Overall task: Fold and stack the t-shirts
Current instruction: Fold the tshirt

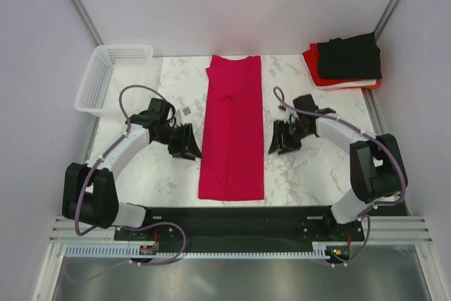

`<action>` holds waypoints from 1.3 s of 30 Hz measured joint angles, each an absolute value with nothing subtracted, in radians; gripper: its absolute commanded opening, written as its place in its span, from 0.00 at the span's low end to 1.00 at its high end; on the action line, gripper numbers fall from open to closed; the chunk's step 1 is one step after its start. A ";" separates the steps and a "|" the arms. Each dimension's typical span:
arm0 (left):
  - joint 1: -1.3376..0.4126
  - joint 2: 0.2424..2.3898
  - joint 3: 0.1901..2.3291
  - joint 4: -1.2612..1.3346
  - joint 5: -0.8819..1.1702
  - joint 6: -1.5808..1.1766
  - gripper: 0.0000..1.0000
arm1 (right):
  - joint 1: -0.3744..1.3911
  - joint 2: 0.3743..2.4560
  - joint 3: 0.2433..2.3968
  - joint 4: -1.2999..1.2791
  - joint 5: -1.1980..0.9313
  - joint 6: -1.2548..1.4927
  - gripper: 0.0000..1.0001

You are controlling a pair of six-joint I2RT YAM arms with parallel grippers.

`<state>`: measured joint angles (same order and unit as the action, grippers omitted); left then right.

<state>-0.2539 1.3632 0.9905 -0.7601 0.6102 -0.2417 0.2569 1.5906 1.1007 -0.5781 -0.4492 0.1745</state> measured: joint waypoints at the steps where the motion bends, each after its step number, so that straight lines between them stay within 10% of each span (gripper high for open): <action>1: -0.248 1.382 0.947 -0.749 0.621 -0.283 0.45 | 0.257 1.604 1.014 -0.580 -0.490 0.214 0.55; 21: -0.258 1.464 0.578 -0.598 0.654 -0.543 0.53 | 0.453 1.607 0.744 -0.585 -0.604 0.507 0.55; 39: -0.316 1.538 0.570 -0.525 0.683 -0.589 0.31 | 0.542 1.637 0.745 -0.585 -0.614 0.609 0.48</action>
<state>-0.3164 1.5383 0.5697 -0.5255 0.6834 -0.5892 0.5415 1.6371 0.7448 -0.5846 -0.6136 0.6086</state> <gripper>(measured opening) 0.330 0.506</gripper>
